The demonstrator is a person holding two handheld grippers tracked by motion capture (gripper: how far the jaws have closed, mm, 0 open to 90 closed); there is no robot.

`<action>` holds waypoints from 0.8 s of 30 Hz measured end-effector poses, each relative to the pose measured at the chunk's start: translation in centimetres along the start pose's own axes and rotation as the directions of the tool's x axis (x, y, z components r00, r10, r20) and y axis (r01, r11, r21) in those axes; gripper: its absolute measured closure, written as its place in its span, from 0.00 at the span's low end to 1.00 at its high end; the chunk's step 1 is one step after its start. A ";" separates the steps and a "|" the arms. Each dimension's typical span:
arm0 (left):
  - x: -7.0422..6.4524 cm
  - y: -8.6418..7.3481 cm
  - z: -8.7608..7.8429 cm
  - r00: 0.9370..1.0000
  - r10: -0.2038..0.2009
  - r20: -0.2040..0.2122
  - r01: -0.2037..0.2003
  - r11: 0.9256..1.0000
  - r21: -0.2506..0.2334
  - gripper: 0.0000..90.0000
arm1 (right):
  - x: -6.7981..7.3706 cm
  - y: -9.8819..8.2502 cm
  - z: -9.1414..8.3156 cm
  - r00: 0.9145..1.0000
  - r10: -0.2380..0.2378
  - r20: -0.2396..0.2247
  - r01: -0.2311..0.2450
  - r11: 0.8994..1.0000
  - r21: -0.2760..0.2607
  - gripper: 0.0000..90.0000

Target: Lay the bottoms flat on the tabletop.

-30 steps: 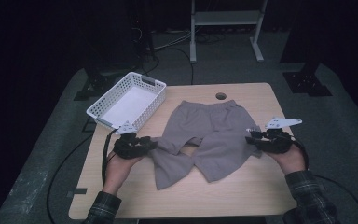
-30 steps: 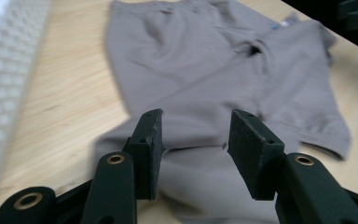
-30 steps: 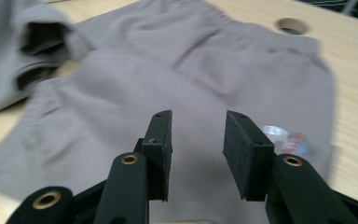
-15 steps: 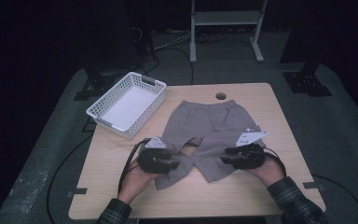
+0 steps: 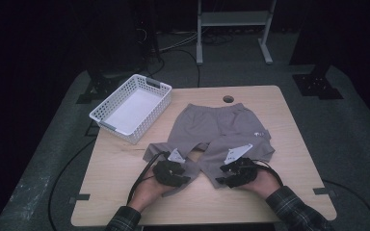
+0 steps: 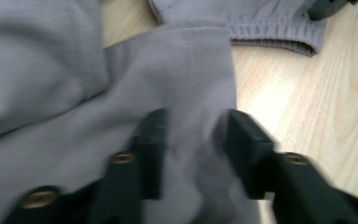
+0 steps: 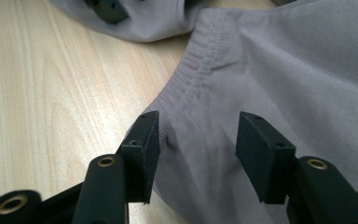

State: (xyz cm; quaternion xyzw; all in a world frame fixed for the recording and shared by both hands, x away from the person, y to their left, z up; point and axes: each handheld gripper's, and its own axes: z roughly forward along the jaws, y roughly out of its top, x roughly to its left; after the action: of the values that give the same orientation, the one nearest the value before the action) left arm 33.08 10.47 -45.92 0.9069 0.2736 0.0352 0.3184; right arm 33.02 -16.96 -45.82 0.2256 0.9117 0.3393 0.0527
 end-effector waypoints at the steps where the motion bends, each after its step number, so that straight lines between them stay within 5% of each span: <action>1: 0.1 0.0 0.0 1.000 -0.003 0.014 0.002 1.000 0.002 0.83 | -0.1 0.0 0.0 1.000 0.002 0.000 -0.002 1.000 -0.002 0.54; 3: 0.1 0.0 0.0 0.999 -0.004 0.042 0.004 1.000 0.015 0.95 | -0.2 -0.1 -0.1 1.000 0.005 0.004 -0.005 1.000 -0.002 0.54; 9: -1.4 0.1 0.3 0.987 0.028 0.159 -0.038 0.998 0.056 0.98 | -0.4 -0.1 -0.2 1.000 0.011 0.012 -0.011 1.000 -0.007 0.54; 14: -3.6 0.0 0.6 0.964 0.080 0.255 -0.102 0.992 0.077 0.97 | -0.7 -0.3 -0.5 1.000 0.022 0.022 -0.021 1.000 -0.016 0.54; 17: -4.3 0.0 0.5 0.958 0.105 0.268 -0.128 0.989 0.070 0.92 | -0.9 -0.4 -0.7 0.999 0.024 0.027 -0.024 0.999 -0.022 0.54; 20: -3.8 0.3 -0.8 0.964 0.105 0.246 -0.108 0.994 -0.002 0.81 | -1.2 -0.4 -1.0 0.999 0.024 0.041 -0.023 0.999 -0.029 0.54; 24: -2.0 0.3 -2.0 0.987 0.073 0.142 -0.069 0.997 -0.034 0.77 | -1.5 -0.6 -1.1 0.999 0.029 0.037 -0.027 0.999 -0.029 0.58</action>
State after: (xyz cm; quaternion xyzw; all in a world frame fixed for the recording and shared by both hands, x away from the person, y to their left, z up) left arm 31.06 10.41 -43.95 0.9116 0.2169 -0.0147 0.3489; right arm 33.91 -18.69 -45.46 0.2440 0.9023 0.3488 0.0685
